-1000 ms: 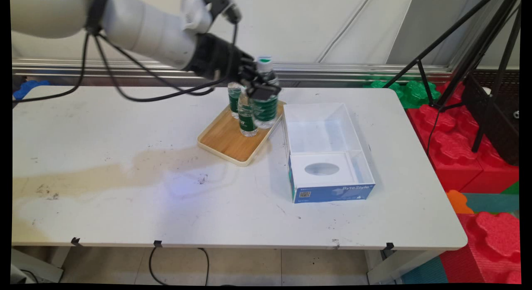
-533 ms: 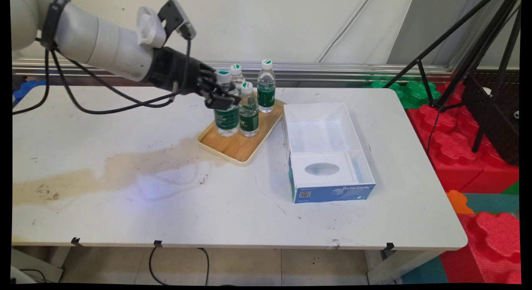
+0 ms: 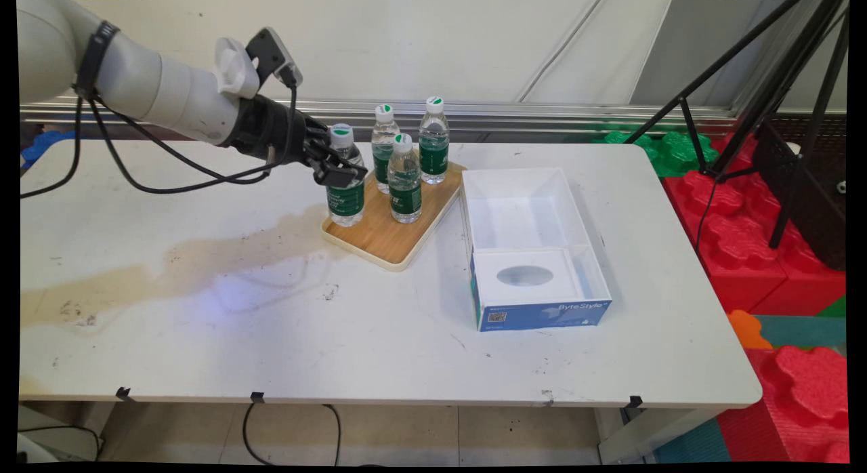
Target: Place the picked object on the tray
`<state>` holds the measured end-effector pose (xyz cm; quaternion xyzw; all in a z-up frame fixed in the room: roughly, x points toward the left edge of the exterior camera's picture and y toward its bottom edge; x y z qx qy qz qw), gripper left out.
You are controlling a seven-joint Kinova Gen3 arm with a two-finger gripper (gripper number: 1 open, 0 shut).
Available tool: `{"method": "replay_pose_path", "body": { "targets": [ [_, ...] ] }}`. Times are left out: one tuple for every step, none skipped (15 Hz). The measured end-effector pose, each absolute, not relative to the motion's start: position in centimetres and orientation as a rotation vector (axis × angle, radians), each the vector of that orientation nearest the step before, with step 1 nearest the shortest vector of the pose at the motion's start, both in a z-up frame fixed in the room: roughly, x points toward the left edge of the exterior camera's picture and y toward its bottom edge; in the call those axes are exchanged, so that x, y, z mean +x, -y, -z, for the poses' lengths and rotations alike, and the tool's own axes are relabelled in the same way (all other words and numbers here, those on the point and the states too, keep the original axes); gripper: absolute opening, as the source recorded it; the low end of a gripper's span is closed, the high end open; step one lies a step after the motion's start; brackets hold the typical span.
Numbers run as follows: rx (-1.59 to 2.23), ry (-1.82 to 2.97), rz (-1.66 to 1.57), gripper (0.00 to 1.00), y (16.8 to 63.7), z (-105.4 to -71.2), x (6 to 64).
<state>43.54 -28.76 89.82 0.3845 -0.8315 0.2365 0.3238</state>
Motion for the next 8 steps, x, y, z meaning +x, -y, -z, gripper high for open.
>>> {"method": "replay_pose_path", "body": {
  "targets": [
    [1.008,2.182,-0.621,0.0,29.0,-89.5,43.7],
    [1.006,2.182,-0.622,0.0,29.3,-89.1,43.7],
    [1.004,2.184,-0.623,0.0,29.8,-88.6,43.8],
    [1.002,2.185,-0.624,0.0,30.2,-88.1,43.9],
    [1.001,2.185,-0.625,0.0,30.5,-87.7,43.9],
    [1.001,2.185,-0.625,0.0,30.9,-87.1,44.0],
    [0.998,2.184,-0.623,0.0,31.3,-86.6,44.1],
    [0.995,2.185,-0.622,0.0,31.6,-86.3,44.1]
  ]
}}
